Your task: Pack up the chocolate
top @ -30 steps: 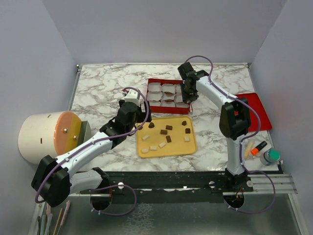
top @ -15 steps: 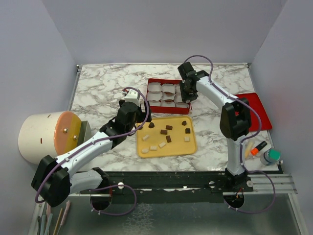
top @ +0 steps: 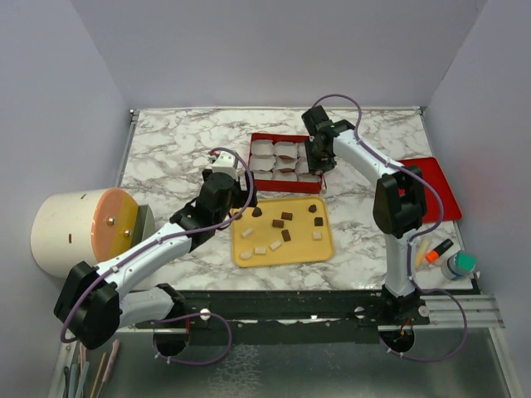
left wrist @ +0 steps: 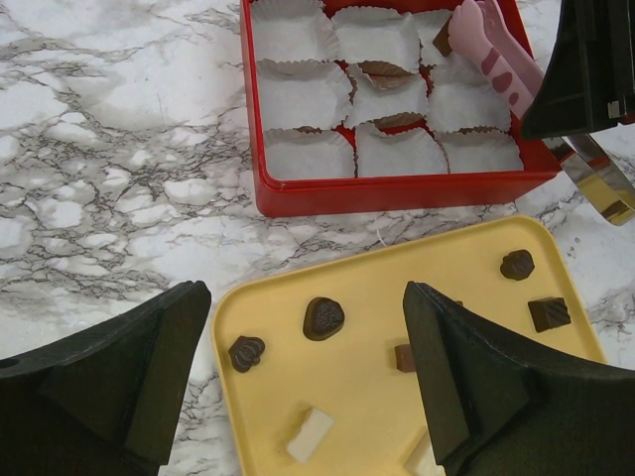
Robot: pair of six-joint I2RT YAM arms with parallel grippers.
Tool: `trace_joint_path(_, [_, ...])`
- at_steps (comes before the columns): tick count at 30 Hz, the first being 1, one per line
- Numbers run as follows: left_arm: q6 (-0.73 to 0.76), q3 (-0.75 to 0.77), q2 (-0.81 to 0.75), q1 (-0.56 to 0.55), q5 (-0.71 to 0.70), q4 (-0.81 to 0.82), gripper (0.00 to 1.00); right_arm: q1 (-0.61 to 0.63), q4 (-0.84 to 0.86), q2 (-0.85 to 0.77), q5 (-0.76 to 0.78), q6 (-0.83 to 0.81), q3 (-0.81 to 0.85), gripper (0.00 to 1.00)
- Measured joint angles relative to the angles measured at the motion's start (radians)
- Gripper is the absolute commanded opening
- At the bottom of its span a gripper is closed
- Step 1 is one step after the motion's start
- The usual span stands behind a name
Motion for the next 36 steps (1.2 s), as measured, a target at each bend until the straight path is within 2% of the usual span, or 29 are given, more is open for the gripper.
trace_joint_path(18, [0.0, 0.0, 0.0, 0.0, 0.0, 0.0, 0.88, 0.0, 0.0, -0.05, 0.0, 0.0, -0.002, 0.37])
trace_joint_path(24, [0.0, 0.0, 0.0, 0.0, 0.0, 0.0, 0.88, 0.0, 0.001, -0.097, 0.0, -0.001, -0.048, 0.38])
trace_joint_path(31, [0.0, 0.0, 0.0, 0.0, 0.0, 0.0, 0.88, 0.012, 0.003, -0.29, -0.02, 0.0, -0.23, 0.37])
trace_joint_path(36, [0.0, 0.0, 0.001, 0.0, 0.0, 0.0, 0.88, 0.067, 0.0, -0.468, -0.04, 0.001, -0.366, 0.37])
